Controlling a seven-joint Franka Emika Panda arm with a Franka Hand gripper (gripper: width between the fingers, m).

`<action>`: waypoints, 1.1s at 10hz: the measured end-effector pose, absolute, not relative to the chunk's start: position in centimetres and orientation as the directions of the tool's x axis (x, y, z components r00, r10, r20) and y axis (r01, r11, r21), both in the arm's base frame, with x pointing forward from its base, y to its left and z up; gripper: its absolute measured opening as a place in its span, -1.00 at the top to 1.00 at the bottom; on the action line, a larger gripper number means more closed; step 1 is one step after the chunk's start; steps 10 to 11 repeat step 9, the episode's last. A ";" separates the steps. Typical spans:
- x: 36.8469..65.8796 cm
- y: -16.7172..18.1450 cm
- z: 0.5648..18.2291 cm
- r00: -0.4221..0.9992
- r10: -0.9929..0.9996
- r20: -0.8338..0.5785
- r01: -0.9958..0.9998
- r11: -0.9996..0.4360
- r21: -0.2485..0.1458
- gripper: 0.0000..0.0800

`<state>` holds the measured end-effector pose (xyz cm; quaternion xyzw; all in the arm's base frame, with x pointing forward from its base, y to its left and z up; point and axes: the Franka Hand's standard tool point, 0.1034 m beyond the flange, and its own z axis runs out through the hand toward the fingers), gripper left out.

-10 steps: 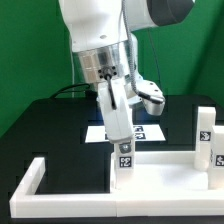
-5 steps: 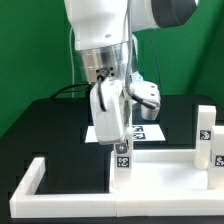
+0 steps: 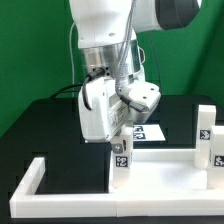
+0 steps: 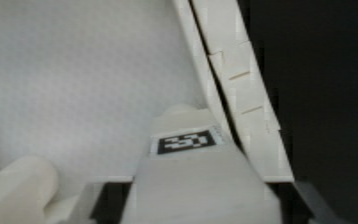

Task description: Assemble desk

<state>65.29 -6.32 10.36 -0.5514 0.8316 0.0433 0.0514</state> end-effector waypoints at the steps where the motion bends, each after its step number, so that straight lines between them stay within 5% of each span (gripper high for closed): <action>1: 65.2 -6.3 10.2 -0.387 -0.912 -0.133 -0.921 0.389 0.017 0.22; 3: 65.6 -5.8 11.6 -0.379 -0.913 -0.151 -0.924 0.383 -0.001 -0.56; 6: 66.0 -5.2 16.0 -0.361 -0.913 -0.192 -0.926 0.376 -0.048 -0.62; 11: 66.1 -5.2 16.2 -0.359 -0.913 -0.193 -0.926 0.375 -0.051 -0.62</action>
Offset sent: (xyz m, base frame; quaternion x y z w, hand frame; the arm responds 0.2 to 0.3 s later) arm -0.0150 0.0152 0.0507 0.0022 -0.0422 0.0014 0.9991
